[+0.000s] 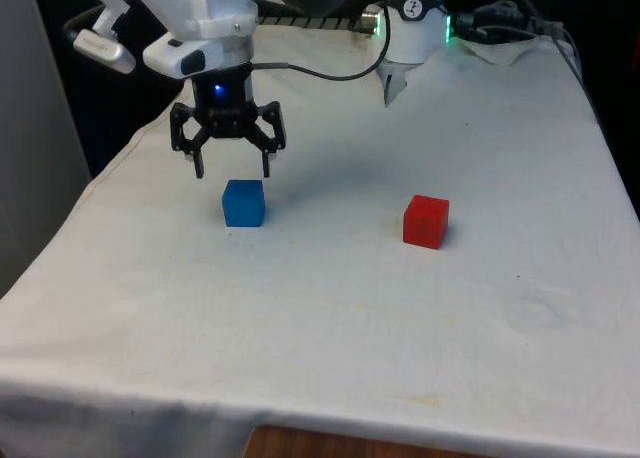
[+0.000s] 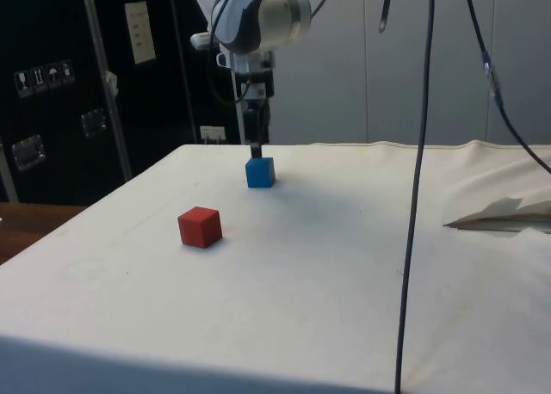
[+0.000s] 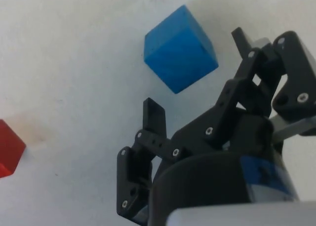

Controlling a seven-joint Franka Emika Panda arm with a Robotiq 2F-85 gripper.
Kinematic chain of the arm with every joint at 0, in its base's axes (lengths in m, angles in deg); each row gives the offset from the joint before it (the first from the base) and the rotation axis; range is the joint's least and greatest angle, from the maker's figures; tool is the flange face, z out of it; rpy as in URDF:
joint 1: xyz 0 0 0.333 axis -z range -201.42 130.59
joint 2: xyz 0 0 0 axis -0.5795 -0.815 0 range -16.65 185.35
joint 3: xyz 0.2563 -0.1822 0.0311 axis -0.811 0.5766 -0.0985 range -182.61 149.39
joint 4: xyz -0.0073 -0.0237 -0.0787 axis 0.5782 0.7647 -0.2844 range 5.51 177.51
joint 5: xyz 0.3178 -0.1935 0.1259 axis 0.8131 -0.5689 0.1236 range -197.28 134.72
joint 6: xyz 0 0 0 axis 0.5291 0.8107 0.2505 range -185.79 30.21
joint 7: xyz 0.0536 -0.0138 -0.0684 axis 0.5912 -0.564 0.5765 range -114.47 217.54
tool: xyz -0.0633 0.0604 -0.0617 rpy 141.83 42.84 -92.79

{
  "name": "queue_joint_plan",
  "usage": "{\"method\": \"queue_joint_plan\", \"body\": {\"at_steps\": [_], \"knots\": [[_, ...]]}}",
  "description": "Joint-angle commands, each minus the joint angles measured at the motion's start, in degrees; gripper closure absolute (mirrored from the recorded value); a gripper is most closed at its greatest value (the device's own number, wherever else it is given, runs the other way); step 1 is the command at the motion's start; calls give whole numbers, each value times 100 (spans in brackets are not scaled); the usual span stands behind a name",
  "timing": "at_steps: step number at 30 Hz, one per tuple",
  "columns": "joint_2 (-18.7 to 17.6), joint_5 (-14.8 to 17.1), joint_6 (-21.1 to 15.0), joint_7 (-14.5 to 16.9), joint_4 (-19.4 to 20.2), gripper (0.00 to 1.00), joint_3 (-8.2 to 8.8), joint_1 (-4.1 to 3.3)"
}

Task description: Stack the two cubes.

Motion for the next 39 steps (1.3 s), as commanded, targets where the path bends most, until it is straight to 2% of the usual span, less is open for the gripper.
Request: {"method": "queue_joint_plan", "body": {"at_steps": [1,2,3,10,11,12,14,19,20,21,29,30,31,35,38,39], "knots": [[-57,63,-34,80,-52,0,-46,63],[-29,23,0,34,-23,0,6,6],[-115,103,-29,126,-97,0,-23,69],[-321,172,-34,166,-264,0,0,74],[-298,120,0,132,-241,0,46,34],[-355,183,-40,172,-286,0,-6,86],[-447,218,-57,189,-344,0,-6,97],[-556,298,-80,218,-384,0,0,86],[-504,246,0,166,-361,0,46,40],[-567,304,-80,218,-384,0,0,86],[-619,315,-52,201,-390,0,23,69],[-590,281,0,166,-378,0,46,34],[-619,315,-52,201,-390,0,23,69],[-596,304,11,229,-418,0,69,92],[-533,292,103,252,-430,0,143,69],[-573,292,52,223,-430,0,160,40]]}}
